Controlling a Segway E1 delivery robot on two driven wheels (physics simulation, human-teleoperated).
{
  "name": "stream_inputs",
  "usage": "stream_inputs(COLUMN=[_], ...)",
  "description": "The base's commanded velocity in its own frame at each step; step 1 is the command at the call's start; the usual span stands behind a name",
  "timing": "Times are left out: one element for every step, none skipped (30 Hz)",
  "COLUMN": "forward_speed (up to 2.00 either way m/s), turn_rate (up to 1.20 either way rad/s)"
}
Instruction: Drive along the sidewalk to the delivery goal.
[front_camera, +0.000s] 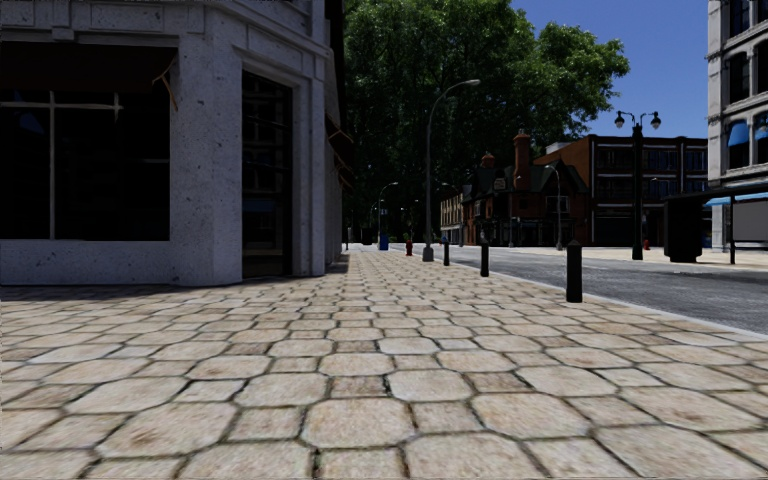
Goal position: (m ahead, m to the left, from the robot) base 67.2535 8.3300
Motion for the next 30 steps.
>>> stream_inputs(forward_speed=[2.00, 2.00, 2.00, 2.00, 2.00, 2.00, 2.00, 2.00, 2.00, 2.00, 2.00, 2.00, 2.00, 2.00, 2.00, 2.00, 2.00, 2.00, 2.00, 2.00, 2.00, 2.00, 2.00, 2.00, 2.00, 2.00, 2.00, 2.00, 2.00, 2.00], turn_rate=[0.00, 0.00, 0.00, 0.00, 0.00, 0.00, 0.00, 0.00, 0.00, 0.00, 0.00, 0.00, 0.00, 0.00, 0.00, 0.00, 0.00, 0.00, 0.00, 0.00, 0.00, 0.00, 0.00, 0.00, 0.00, 0.00, 0.00, 0.00, 0.00, 0.00])
